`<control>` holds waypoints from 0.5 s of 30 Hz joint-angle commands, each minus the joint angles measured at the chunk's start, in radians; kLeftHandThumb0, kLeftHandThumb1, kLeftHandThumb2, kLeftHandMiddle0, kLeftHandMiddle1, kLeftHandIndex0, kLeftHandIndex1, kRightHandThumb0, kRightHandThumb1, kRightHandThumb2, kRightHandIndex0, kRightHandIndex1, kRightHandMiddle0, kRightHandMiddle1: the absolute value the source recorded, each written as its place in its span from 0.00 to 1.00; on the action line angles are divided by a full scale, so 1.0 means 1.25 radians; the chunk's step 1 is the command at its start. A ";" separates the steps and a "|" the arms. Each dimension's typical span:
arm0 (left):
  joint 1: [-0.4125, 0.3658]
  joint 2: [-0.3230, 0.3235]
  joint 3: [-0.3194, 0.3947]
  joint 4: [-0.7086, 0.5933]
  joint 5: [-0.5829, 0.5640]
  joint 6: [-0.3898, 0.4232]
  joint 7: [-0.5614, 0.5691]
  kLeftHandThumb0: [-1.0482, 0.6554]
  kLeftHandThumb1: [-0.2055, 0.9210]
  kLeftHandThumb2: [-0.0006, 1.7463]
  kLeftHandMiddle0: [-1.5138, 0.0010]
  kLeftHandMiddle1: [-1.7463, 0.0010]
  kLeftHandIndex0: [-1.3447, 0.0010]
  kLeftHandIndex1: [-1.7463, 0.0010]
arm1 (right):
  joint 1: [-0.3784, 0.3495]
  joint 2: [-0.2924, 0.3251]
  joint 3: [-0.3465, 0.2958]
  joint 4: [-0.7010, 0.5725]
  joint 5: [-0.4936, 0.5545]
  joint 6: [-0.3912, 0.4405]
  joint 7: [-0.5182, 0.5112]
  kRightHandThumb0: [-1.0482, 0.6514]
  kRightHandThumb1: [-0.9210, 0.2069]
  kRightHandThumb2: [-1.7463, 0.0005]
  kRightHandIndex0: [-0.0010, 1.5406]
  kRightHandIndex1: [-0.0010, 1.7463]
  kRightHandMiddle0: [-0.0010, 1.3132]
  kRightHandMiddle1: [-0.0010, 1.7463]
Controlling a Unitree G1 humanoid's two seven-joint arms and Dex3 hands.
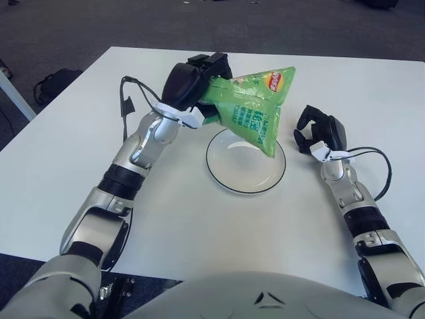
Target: Put the snack into the plate.
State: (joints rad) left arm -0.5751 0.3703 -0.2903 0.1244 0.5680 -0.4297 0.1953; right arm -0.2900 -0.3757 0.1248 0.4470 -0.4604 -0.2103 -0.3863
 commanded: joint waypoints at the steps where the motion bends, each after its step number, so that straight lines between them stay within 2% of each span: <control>1: 0.032 -0.011 -0.008 -0.027 0.003 -0.011 -0.023 0.61 0.13 1.00 0.41 0.00 0.50 0.00 | 0.067 0.013 0.033 0.053 -0.025 0.052 0.035 0.30 0.65 0.16 0.85 1.00 0.55 1.00; 15: 0.083 -0.032 -0.058 -0.031 0.015 -0.049 -0.109 0.61 0.13 1.00 0.41 0.02 0.50 0.00 | 0.074 0.013 0.038 0.033 -0.031 0.064 0.032 0.30 0.65 0.16 0.85 1.00 0.55 1.00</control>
State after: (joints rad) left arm -0.4769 0.3278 -0.3563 0.0861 0.5806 -0.4833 0.0840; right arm -0.2883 -0.3764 0.1298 0.4333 -0.4628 -0.1935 -0.3863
